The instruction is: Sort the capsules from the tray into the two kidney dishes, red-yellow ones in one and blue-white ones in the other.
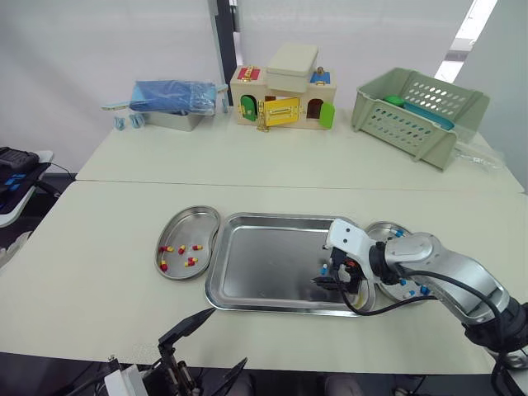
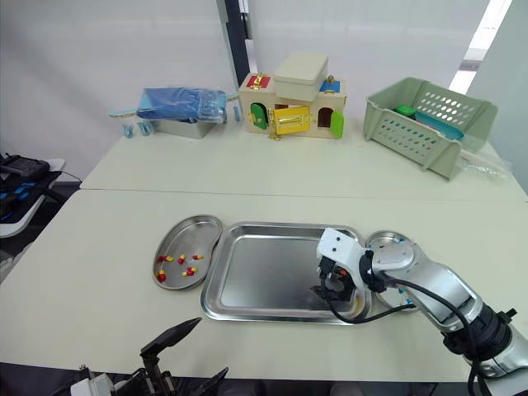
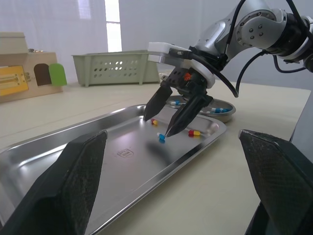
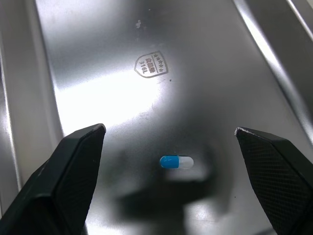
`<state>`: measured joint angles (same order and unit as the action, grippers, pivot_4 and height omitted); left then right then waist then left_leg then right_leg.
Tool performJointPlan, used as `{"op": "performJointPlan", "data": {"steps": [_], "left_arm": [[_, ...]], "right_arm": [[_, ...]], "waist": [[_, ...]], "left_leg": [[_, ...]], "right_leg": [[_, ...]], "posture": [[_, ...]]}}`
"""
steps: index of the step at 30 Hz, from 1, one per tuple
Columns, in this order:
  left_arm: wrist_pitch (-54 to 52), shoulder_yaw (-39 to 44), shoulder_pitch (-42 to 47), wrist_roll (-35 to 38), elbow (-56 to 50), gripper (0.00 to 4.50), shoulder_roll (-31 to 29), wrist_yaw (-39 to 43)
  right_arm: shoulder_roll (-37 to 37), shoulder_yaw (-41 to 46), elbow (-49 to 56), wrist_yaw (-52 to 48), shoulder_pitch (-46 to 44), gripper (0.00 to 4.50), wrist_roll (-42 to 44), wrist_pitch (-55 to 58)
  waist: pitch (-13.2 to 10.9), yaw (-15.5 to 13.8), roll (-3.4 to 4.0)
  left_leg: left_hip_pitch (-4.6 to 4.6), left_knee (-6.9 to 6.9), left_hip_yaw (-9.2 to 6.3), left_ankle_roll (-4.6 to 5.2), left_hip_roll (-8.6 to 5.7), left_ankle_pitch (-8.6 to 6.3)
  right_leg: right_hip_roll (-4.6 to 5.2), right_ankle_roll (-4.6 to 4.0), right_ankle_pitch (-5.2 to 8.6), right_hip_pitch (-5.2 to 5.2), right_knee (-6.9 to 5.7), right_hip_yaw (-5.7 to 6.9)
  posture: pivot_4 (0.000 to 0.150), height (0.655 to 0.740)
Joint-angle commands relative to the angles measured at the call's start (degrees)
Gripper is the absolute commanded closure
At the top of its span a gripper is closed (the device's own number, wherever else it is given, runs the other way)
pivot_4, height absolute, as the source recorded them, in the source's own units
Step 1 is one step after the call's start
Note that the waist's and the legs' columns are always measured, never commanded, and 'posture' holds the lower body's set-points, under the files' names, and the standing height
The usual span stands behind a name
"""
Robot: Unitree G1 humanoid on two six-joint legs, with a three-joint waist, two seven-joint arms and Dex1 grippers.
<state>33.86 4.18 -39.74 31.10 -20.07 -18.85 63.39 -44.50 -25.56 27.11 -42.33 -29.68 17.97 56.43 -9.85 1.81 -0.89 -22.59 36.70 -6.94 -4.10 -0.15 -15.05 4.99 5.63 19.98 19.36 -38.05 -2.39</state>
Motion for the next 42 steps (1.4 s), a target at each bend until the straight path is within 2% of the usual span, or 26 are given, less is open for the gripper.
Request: {"op": "performJointPlan", "data": {"steps": [1,2,5,18,21,27,28,36,42], "left_arm": [[1.3,-0.9,-1.1,-0.2,-1.3,0.0,-0.5,-0.7],[1.0,-1.0,-1.2,-0.3,-1.6,0.0,-0.6,-1.1],[0.5,-1.2,-1.2,-0.4,-2.2,0.0,-1.1,-2.0],[0.5,-1.6,-0.9,-0.7,-2.9,0.0,-3.5,-4.7],[0.6,-1.4,-1.2,-0.6,-2.7,0.0,-3.7,-4.8],[1.1,-1.2,-1.1,-0.4,-2.2,0.0,-4.1,-4.8],[1.1,-1.1,-1.1,-0.4,-2.2,0.0,-4.1,-4.9],[0.7,-1.1,-0.3,-0.1,-1.7,0.0,-5.1,-4.7],[0.6,-0.6,1.5,1.8,-0.6,0.0,-7.9,-2.0]], "right_arm": [[0.4,0.6,0.5,0.0,-0.7,0.37,-1.1,0.2],[0.3,0.5,0.4,-0.1,-0.6,0.47,-1.3,0.2],[0.2,0.2,0.5,-0.4,-0.1,1.51,-1.9,0.5],[0.4,-1.8,-0.7,-0.6,1.2,1.51,-4.9,0.3],[-0.2,-2.4,-0.6,-1.1,1.5,2.12,-5.5,0.2],[0.4,-2.4,-1.0,-1.5,1.4,3.64,-6.2,0.5],[0.6,-2.2,-1.1,-1.4,1.4,3.75,-6.2,0.7],[1.8,0.1,-0.9,-1.3,1.7,3.76,-5.3,0.0],[0.1,11.7,2.7,-4.4,6.4,3.76,-0.4,-6.5]], "waist": [[0.0,0.0,0.0],[0.0,0.0,0.0],[0.0,0.0,0.0],[0.0,0.0,0.01],[0.0,0.0,0.01],[0.0,0.0,0.02],[0.0,0.0,0.02],[0.0,0.0,0.03],[0.0,-0.2,0.03]], "left_leg": [[0.0,0.0,0.0,0.0,0.0,0.0],[0.0,0.0,0.0,0.0,0.0,0.0],[0.0,0.0,0.0,0.0,0.0,0.0],[0.0,0.0,-0.01,0.0,0.0,0.0],[0.0,0.0,-0.01,0.0,0.0,0.0],[0.01,0.0,-0.01,0.0,0.0,0.0],[0.01,0.0,-0.01,0.0,0.0,0.0],[0.02,0.0,-0.02,0.0,0.0,0.0],[-0.02,0.0,-0.02,0.0,-0.02,0.0]], "right_leg": [[0.0,0.0,0.0,0.0,0.0,0.0],[0.0,0.0,0.0,0.0,0.0,0.0],[0.0,0.0,0.0,0.0,0.0,0.0],[0.0,0.0,0.0,0.0,-0.01,0.01],[0.0,0.0,0.0,0.0,-0.01,0.01],[0.0,0.0,0.0,0.0,-0.01,0.01],[0.0,0.0,0.0,-0.01,-0.01,0.01],[0.0,0.0,0.0,-0.01,-0.01,0.01],[0.0,0.0,0.0,-0.01,0.01,0.02]], "posture": [[0.15,0.74],[0.15,0.74],[0.15,0.74],[0.15,0.74],[0.15,0.74],[0.15,0.74],[0.15,0.74],[0.15,0.74],[0.15,0.74]]}}
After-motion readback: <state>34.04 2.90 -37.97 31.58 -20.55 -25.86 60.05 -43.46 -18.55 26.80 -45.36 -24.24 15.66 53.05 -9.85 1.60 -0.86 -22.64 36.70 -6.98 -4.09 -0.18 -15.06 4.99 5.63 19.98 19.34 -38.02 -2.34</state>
